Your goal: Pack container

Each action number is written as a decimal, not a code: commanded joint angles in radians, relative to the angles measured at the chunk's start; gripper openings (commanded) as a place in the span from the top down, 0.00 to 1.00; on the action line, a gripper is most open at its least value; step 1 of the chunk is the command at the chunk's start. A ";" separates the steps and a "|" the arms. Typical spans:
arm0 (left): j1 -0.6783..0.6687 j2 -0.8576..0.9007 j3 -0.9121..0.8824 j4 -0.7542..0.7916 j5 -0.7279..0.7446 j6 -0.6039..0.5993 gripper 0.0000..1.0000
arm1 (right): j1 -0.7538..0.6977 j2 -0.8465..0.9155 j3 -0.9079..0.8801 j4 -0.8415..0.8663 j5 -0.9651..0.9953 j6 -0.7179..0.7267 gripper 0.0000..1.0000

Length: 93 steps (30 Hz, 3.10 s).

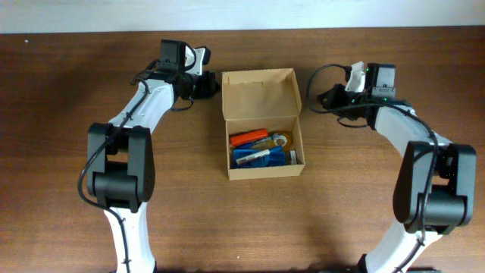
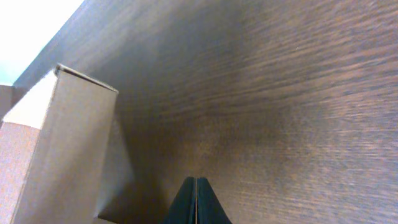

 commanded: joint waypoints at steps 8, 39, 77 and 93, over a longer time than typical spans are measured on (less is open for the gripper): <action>0.003 0.039 0.024 -0.036 0.061 -0.110 0.98 | 0.055 0.096 0.001 0.082 -0.130 0.055 0.96; 0.031 -0.135 0.210 -0.140 0.349 0.227 0.98 | 0.108 -0.010 0.166 0.126 -0.534 0.002 0.96; -0.158 -0.324 -0.134 -0.795 0.064 0.610 0.98 | 0.345 -0.253 0.005 -0.829 0.104 -0.545 0.96; -0.196 -0.730 -0.232 -0.622 -0.089 0.519 0.98 | 0.345 -0.805 0.030 -0.863 0.184 -0.438 0.96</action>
